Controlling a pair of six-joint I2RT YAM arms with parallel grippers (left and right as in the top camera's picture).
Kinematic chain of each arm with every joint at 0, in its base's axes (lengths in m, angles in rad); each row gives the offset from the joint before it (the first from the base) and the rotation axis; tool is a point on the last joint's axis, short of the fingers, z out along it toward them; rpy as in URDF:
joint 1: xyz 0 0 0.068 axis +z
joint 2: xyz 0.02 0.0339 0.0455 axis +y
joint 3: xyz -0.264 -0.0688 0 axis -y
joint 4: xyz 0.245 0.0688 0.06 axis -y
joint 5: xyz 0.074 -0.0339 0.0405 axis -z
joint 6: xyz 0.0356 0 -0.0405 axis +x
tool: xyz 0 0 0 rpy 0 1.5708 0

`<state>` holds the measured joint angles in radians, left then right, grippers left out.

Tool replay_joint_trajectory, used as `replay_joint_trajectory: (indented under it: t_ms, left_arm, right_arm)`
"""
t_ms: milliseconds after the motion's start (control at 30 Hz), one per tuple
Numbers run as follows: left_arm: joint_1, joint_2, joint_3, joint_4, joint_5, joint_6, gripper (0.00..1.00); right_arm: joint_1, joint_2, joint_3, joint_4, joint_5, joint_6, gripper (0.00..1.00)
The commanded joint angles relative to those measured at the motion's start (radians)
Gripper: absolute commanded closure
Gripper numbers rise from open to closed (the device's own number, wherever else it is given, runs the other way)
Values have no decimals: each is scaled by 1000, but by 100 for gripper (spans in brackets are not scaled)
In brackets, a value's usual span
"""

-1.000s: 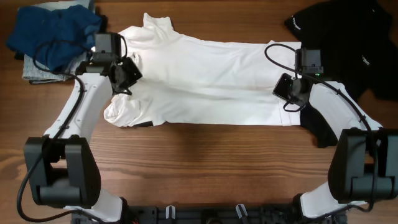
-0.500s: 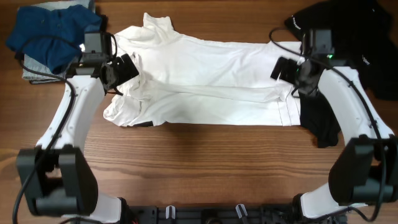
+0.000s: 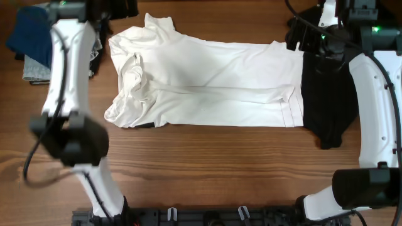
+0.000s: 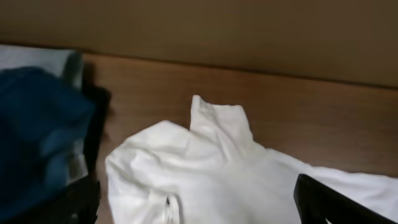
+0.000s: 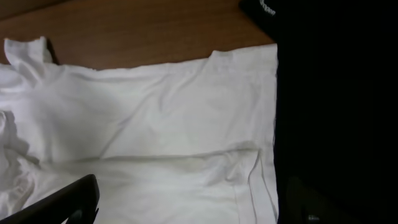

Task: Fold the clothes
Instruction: 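Release the hem and move both grippers to the shirt's top edge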

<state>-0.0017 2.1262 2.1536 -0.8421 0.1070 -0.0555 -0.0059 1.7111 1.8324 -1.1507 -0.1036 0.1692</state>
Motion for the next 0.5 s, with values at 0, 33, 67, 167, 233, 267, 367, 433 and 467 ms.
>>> replay_joint_trajectory:
  t_ms: [0,33,67,167,233,267,367,433,467]
  left_arm:
    - [-20,214,83,112,16,70,1]
    - [-25,240,83,152,16,79,1]
    - [-32,277,83,208,15,91,2]
    - [-48,360,83,351,15,101,2]
    - [-56,410,83,420,16,101,3]
    - [-61,435,84,443,16,101,3]
    - [-65,478,84,462,16,105,4]
    - [-69,508,83,469,16,104,6]
    - [-74,521,84,469,16,104,7]
  right_arm:
    - [0,45,11,-13,13,-39,3]
    - [0,50,11,-15,19,-39,3]
    - [0,58,11,-16,30,-39,3]
    - [5,79,11,-12,37,-39,4]
    - [7,96,11,-2,37,-39,4]
    - [6,100,11,6,37,-39,4]
    - [7,103,11,32,37,-39,4]
    - [7,103,11,37,37,-38,4]
    - [8,103,11,37,37,-38,4]
